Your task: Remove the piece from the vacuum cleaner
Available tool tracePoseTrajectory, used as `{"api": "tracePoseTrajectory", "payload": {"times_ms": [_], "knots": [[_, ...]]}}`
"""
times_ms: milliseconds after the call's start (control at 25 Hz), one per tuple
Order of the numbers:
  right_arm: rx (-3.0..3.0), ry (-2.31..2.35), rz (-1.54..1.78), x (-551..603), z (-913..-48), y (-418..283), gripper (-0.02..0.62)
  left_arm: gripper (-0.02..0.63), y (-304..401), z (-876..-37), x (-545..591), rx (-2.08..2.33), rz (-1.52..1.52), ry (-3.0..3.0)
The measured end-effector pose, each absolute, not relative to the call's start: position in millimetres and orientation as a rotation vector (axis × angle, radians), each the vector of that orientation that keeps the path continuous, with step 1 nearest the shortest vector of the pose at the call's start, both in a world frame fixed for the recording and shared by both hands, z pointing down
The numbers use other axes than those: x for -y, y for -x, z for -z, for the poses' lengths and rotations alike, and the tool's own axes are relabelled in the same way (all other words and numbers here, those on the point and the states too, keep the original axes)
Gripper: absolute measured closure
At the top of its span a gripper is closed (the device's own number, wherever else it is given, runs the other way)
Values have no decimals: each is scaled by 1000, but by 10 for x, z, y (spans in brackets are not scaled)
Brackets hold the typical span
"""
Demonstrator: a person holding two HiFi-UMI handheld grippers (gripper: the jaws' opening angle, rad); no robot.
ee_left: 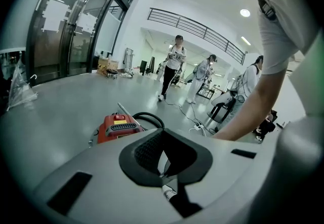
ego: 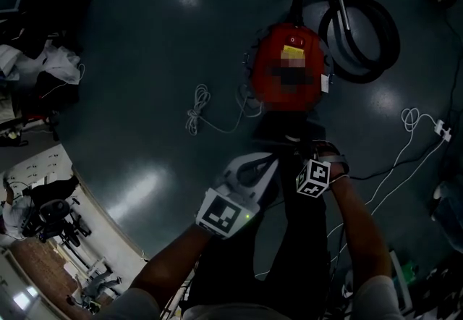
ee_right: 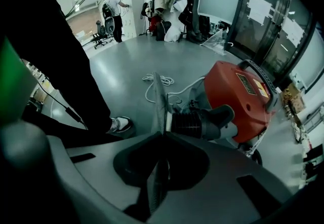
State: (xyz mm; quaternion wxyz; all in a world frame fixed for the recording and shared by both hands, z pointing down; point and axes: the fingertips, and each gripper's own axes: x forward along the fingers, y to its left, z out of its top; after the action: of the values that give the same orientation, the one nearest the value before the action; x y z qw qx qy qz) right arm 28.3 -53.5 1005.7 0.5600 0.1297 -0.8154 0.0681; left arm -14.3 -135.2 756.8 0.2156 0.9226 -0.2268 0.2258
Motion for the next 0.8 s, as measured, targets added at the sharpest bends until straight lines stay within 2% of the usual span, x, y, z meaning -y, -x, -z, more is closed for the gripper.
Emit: {"api": "tracePoseTrajectory", "payload": {"times_ms": [360, 800], "knots": [[1988, -437, -327, 363, -9459, -217, 558, 600, 216, -7280, 1202, 633, -623, -2566], [2150, -610, -468, 357, -6896, -69, 558, 600, 207, -5557, 792, 574, -518, -2590]]}}
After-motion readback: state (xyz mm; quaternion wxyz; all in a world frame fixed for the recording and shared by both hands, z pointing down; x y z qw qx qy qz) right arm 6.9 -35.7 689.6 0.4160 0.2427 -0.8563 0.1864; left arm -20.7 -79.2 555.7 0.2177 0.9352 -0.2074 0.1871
